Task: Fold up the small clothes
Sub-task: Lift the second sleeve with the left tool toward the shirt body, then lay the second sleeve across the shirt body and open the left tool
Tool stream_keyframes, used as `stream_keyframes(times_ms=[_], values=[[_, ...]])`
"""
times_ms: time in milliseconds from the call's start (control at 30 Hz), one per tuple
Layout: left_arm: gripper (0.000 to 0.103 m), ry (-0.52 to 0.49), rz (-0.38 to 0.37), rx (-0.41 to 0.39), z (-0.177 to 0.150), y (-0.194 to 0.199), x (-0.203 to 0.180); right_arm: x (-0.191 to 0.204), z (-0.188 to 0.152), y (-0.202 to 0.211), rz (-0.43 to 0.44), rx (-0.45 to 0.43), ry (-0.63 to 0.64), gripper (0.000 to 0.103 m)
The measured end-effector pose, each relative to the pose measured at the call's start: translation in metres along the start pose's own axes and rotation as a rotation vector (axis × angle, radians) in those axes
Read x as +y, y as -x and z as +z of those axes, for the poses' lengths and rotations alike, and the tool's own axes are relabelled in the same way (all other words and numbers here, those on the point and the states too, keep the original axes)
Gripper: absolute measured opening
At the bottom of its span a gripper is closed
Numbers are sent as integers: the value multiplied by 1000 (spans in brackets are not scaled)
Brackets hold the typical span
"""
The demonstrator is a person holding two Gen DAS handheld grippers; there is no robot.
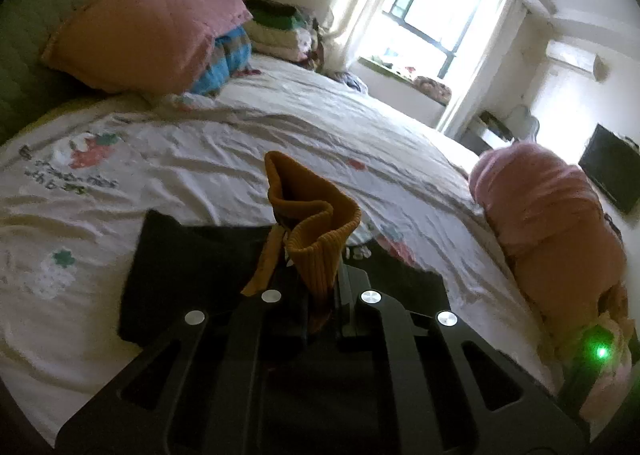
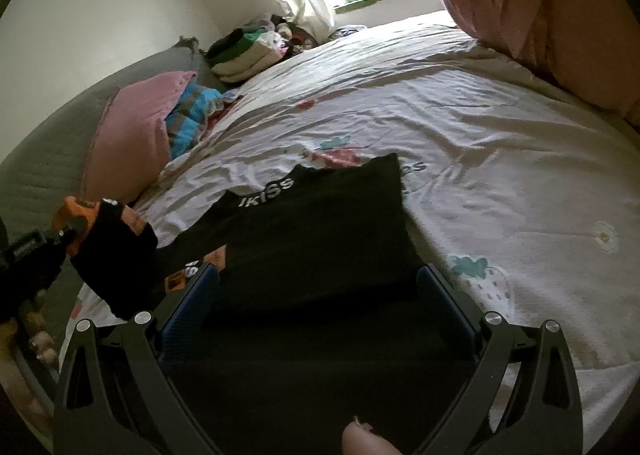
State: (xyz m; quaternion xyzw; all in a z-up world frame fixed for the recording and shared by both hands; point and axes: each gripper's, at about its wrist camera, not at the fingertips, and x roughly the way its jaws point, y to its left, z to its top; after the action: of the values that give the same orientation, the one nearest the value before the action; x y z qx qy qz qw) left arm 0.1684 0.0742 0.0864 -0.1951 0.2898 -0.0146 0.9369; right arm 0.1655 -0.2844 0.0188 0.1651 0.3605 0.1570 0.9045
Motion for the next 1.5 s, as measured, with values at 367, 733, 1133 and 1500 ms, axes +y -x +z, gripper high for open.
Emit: stream_keyframes(times_ms=[367, 733, 1133, 1500], values=[[3, -60, -51, 116, -29, -46, -18, -20, 3, 4, -93, -30, -62, 98], [28, -95, -127, 222, -50, -69, -29, -25, 7, 5, -157, -53, -87, 98], [80, -89, -200, 216, -40, -53, -21, -5, 10, -4, -148, -41, -43, 98], [93, -137, 80, 177, -16, -54, 28, 71, -9, -87, -36, 187, 167, 97]])
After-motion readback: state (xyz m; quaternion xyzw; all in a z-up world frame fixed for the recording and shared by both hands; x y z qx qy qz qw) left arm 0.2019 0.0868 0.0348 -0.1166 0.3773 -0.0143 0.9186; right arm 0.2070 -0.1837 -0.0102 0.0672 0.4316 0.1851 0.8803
